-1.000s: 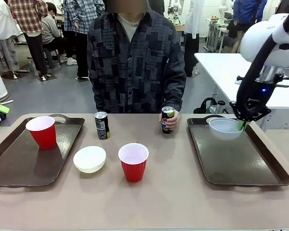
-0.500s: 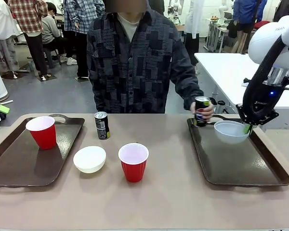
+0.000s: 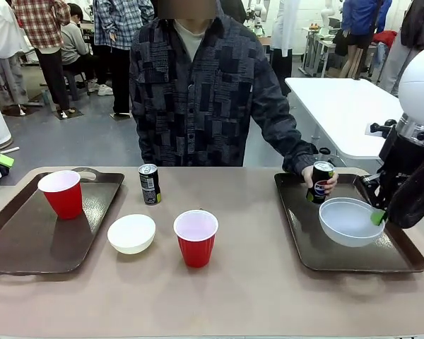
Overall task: Prepare tableware on both trays.
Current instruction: Pick up a Picnic Bowl from the table and place it on a Handle tray.
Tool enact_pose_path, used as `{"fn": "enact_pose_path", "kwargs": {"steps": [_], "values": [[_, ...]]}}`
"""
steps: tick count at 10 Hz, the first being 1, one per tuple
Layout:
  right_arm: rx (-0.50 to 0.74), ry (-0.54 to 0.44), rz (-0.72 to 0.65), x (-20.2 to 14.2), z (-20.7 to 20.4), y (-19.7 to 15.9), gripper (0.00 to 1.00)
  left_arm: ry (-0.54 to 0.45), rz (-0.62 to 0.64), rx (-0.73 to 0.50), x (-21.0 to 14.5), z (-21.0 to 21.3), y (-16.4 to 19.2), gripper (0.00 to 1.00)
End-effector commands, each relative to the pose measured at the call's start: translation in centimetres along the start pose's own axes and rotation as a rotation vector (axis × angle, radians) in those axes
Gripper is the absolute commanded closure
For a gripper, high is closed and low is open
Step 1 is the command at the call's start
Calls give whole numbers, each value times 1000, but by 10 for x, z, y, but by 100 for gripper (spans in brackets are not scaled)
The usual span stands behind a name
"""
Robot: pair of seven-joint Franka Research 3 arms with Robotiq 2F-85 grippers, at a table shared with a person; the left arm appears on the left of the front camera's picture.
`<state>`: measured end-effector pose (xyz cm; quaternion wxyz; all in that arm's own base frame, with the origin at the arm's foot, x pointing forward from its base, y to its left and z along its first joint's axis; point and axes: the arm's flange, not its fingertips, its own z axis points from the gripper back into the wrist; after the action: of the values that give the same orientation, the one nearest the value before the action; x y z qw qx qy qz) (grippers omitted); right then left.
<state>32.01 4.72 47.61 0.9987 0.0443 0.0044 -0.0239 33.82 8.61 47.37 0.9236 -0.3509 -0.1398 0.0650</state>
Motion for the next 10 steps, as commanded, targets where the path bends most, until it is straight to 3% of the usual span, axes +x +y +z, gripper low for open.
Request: {"fn": "enact_pose_path", "kwargs": {"steps": [1, 5, 8, 10], "values": [[30, 44, -14, 17, -12, -3, 100, -5, 15, -8, 0, 0, 0, 0], [42, 55, -18, 22, -14, -3, 100, -5, 15, -8, 0, 0, 0, 0], [41, -54, -82, 79, -43, -24, 100, -5, 15, -8, 0, 0, 0, 0], [42, -35, -111, 104, -71, -34, 100, -5, 15, -8, 0, 0, 0, 0]]}}
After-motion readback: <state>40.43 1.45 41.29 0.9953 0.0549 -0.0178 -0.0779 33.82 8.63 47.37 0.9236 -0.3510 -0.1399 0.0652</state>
